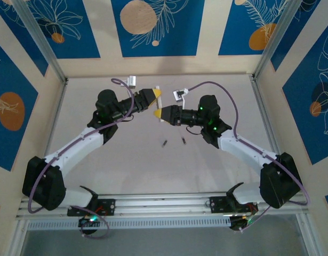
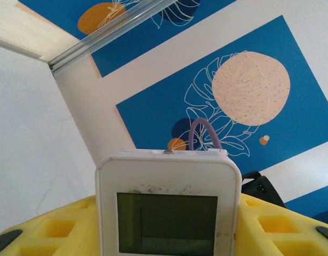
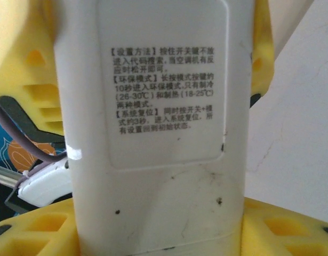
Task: Load the batteries into the remote control
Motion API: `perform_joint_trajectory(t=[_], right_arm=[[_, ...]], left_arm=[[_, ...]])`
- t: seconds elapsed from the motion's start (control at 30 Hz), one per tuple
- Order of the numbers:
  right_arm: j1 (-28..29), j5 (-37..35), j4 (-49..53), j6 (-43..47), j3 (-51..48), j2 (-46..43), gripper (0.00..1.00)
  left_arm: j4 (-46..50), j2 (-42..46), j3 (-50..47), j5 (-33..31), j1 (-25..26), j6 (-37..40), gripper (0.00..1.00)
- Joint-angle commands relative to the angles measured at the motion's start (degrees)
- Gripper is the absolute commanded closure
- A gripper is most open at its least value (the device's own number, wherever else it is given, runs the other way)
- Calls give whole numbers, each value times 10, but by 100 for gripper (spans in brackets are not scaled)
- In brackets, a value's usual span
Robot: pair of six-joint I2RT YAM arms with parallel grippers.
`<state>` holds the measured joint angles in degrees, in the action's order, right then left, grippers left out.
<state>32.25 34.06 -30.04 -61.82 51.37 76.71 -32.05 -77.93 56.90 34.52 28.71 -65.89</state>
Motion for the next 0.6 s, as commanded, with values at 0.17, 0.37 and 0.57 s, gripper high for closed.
perform_joint_trajectory(t=[0.17, 0.37, 0.57], right_arm=[[1, -4, 31, 41, 14, -27, 56], [23, -74, 198, 156, 45, -50, 59], [115, -335, 407, 310, 113, -41, 62]], left_arm=[[-23, 11, 15, 19, 9, 17, 44], [174, 93, 23, -75, 8, 176, 2], [452, 172, 70, -245, 8, 288, 1]])
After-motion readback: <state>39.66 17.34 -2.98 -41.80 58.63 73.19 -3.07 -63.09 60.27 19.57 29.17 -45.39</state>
